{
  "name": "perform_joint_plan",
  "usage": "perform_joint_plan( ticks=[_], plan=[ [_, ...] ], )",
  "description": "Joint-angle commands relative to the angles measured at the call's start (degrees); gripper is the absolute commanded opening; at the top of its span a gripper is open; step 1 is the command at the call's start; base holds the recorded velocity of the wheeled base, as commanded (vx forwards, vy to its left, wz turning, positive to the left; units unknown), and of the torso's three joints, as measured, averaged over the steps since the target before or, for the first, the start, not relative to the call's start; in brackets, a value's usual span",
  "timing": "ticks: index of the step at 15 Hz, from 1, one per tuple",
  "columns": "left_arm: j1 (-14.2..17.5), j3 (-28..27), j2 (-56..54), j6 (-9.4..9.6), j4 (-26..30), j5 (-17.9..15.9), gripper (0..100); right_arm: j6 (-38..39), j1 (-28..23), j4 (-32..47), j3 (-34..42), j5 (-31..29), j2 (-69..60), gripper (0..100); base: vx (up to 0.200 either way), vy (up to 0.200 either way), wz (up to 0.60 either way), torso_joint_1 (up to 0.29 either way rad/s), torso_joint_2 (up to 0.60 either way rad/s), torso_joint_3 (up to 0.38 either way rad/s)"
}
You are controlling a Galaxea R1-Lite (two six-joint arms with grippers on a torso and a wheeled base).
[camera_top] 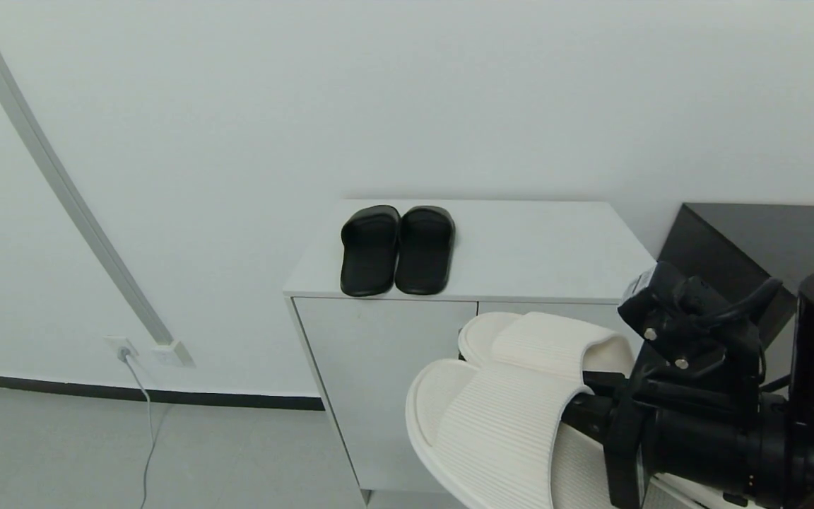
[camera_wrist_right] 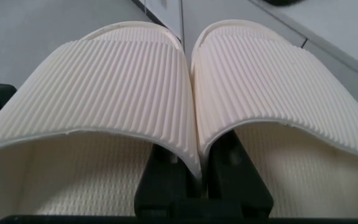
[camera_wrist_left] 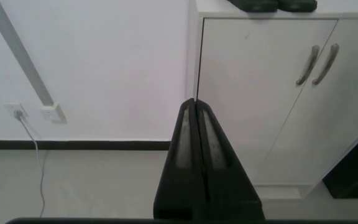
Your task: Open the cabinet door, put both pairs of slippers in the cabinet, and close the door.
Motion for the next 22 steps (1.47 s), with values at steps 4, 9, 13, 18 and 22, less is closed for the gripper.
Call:
perform_joint_plan(
  ticks=[4, 9, 13, 18, 22],
  plan=[
    [0.0, 0.0, 0.1, -0.49, 0.0, 0.0, 100, -0.1, 0.0, -0.1, 0.6, 0.0, 0.5, 0, 0.0, 0.0, 0.0, -0.221, 0.54, 0.315],
    [0.0, 0.0, 0.1, -0.49, -0.1, 0.2, 100, -1.2, -0.1, -2.4, 2.5, -0.1, 1.3, 0, 0.0, 0.0, 0.0, -0.205, 0.53, 0.321],
    [0.0, 0.0, 0.1, -0.57, -0.1, 0.2, 100, -1.5, -0.1, -2.8, 2.7, -0.1, 1.3, 0, 0.0, 0.0, 0.0, -0.176, 0.51, 0.326],
    [0.0, 0.0, 0.0, -0.57, -0.1, 0.1, 100, -4.1, 0.0, -4.6, 4.9, 1.0, 1.4, 0, 0.0, 0.0, 0.0, -0.147, 0.47, 0.329],
    [0.0, -0.1, 0.0, -0.49, -0.1, 0.1, 100, -4.1, -0.2, -8.8, 5.6, 0.9, 0.8, 0, 0.0, 0.0, 0.0, -0.107, 0.46, 0.347]
  ],
)
